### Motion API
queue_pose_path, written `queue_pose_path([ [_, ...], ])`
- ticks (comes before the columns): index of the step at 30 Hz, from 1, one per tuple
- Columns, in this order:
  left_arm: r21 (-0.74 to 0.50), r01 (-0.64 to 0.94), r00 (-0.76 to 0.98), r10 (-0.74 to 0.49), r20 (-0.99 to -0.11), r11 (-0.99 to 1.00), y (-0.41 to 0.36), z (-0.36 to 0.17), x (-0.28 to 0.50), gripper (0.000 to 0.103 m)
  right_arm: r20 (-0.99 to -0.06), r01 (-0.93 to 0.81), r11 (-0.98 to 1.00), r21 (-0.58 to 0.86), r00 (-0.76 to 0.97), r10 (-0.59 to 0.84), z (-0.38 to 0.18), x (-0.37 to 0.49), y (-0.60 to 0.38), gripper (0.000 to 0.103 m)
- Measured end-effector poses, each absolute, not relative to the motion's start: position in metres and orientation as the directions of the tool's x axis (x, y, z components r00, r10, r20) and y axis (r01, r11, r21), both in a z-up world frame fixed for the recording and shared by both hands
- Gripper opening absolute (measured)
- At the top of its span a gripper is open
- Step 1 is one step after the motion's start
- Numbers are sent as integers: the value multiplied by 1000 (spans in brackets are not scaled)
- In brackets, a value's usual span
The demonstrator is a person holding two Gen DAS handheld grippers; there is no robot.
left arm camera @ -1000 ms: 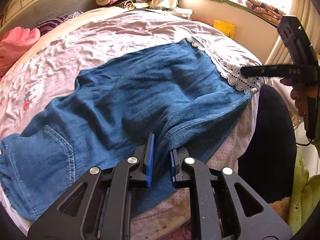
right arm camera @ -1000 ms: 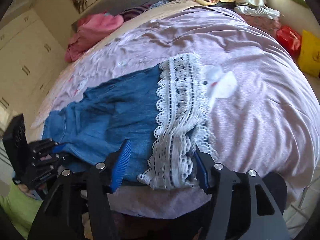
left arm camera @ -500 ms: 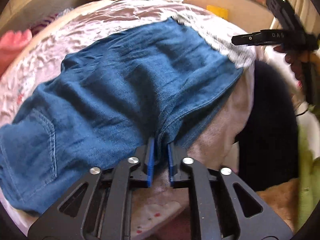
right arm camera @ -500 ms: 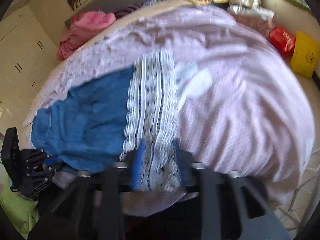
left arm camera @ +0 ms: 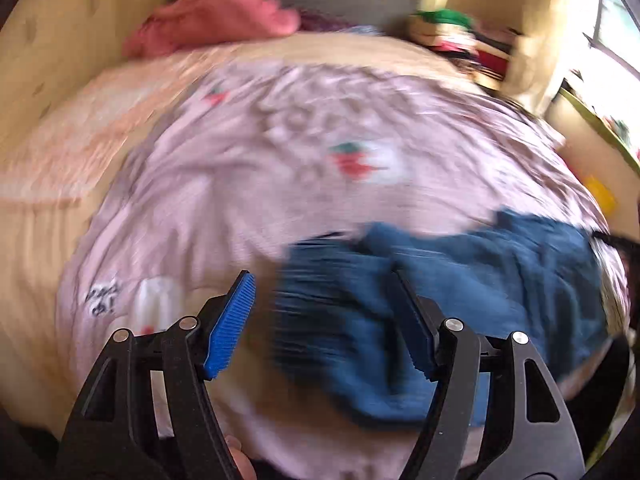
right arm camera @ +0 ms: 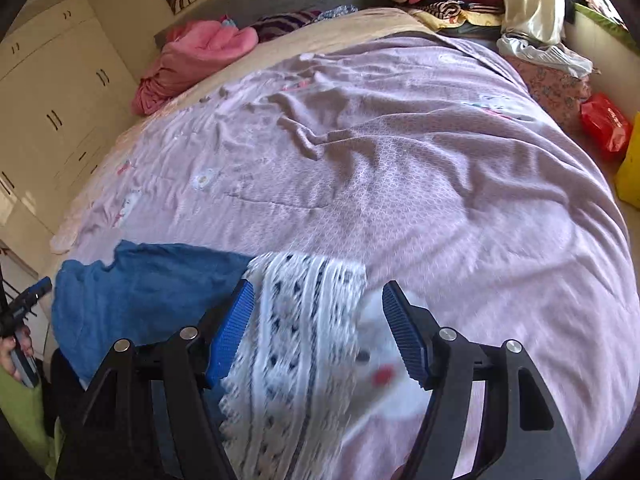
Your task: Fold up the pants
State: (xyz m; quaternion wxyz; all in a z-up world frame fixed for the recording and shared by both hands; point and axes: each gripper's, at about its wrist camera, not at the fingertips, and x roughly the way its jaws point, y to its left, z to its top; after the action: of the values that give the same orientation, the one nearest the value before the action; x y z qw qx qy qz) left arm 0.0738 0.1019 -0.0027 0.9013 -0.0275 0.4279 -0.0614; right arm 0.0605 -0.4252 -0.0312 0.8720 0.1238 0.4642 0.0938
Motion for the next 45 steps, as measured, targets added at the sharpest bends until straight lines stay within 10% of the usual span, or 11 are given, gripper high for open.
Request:
queue_pose_path([
  [5, -268, 99, 549, -277, -788, 958, 115, -27, 92, 63, -798, -93, 938, 334, 503, 334, -44, 78, -414, 50],
  [8, -259, 96, 528, -269, -806, 961, 106, -40, 91, 44, -797, -149, 931, 333, 484, 362, -42, 72, -401, 33],
  [15, -212, 111, 556, -237, -796, 971, 106, -40, 83, 40, -777, -204, 945, 257, 538, 327, -23, 52, -387, 14],
  [26, -158, 70, 577, -169, -799, 985, 99, -38, 79, 42, -846, -191, 977, 90, 503, 177, -46, 82, -374, 16],
  [32, -120, 100, 663, -156, -732, 988, 90, 22, 54, 52, -788, -163, 963, 214, 554, 269, -23, 57, -396, 55],
  [45, -214, 447, 421, -416, -806, 869, -81, -5, 143, 59, -704, -54, 900, 433, 603, 375, -23, 54, -450, 58],
])
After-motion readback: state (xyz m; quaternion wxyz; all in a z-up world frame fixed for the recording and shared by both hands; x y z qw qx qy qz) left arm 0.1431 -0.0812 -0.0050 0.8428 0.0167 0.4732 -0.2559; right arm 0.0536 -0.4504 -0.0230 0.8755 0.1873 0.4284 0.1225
